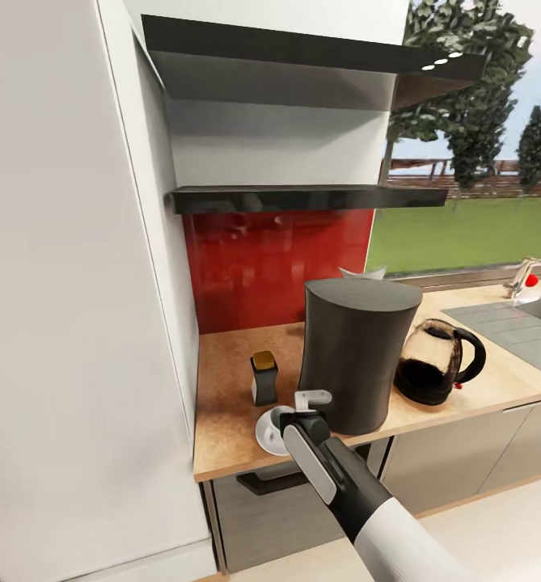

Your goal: Set up a coffee station on the kitchen countertop: keep the coffee maker on the countertop, move the bottle of coffee from the kitchen shelf to the counter next to the coffee maker, place a paper coffee filter on top of the coffee maker, put the saucer next to the coffee maker with the coffee cup on the saucer, and place the electric kettle next to the coffee maker.

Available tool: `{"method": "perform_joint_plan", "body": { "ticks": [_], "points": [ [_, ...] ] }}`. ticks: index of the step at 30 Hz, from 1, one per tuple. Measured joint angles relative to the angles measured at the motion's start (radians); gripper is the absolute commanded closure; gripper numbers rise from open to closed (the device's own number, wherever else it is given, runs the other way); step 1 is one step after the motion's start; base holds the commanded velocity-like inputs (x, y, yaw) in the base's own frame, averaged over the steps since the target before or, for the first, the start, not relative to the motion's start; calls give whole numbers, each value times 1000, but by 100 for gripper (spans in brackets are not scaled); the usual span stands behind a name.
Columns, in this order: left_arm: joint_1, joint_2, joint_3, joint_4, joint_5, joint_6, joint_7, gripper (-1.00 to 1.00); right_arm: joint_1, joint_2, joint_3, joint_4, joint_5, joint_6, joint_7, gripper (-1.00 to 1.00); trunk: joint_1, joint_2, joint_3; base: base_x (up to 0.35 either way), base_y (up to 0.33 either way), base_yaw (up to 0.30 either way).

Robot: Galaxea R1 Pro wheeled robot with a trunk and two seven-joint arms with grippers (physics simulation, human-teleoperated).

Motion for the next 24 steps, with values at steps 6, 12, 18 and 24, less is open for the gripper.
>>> {"method": "perform_joint_plan", "body": {
  "ticks": [6, 12, 18, 24],
  "points": [
    [0, -1, -1, 0, 0, 0, 0, -100, 0, 0, 0, 31, -2, -13, 0, 100, 0, 0, 0, 0, 0, 0],
    [0, 0, 0, 0, 0, 0, 0, -100, 0, 0, 0, 41, -3, -33, -1, 100, 0, 0, 0, 0, 0, 0],
    [0, 0, -1, 2, 0, 0, 0, -100, 0, 0, 0, 42, -3, -34, -1, -100, 0, 0, 0, 0, 0, 0],
    [0, 0, -1, 3, 0, 0, 0, -100, 0, 0, 0, 40, -2, -34, 0, -100, 0, 0, 0, 0, 0, 0]
  ]
}}
